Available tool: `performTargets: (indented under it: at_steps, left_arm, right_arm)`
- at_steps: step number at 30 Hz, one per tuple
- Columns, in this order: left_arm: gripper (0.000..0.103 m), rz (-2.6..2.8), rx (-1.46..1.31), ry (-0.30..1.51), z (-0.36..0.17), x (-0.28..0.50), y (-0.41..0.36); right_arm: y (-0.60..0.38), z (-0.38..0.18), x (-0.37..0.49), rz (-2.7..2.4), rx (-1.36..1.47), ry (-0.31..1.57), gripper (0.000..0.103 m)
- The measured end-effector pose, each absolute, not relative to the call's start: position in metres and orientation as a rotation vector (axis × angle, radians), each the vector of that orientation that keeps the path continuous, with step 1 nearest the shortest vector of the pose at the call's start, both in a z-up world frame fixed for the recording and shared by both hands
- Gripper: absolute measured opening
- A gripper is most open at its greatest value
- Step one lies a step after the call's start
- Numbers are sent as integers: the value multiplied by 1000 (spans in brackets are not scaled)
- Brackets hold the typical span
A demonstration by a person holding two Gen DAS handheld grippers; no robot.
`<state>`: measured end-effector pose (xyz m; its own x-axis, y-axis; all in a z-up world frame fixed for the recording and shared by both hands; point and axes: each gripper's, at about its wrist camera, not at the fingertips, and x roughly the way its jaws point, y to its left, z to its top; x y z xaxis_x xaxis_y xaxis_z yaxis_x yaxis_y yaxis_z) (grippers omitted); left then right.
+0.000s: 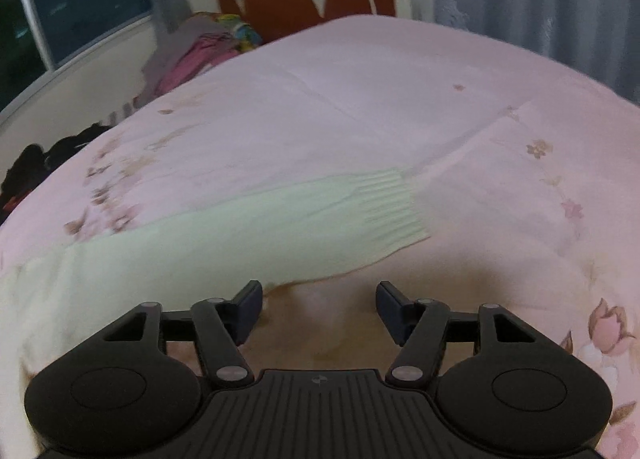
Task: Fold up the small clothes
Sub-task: 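Grasp the sweater's sleeve cuff with the right gripper, then carry the cuff across the sweater body with the right gripper and release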
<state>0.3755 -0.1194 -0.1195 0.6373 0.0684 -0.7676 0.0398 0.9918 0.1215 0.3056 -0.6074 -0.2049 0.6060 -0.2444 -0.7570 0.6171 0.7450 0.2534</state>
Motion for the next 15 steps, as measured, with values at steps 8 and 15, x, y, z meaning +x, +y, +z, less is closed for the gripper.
performTargets:
  at_steps: [8,15]
  left_arm:
    - [102,60,143,889,-123,381,-118]
    - [101,46,128,905,-123,385,-116]
  right_arm:
    - [-622,-209,321,-541,523,725,23]
    - [-619,-201,321,-506,534,659,6]
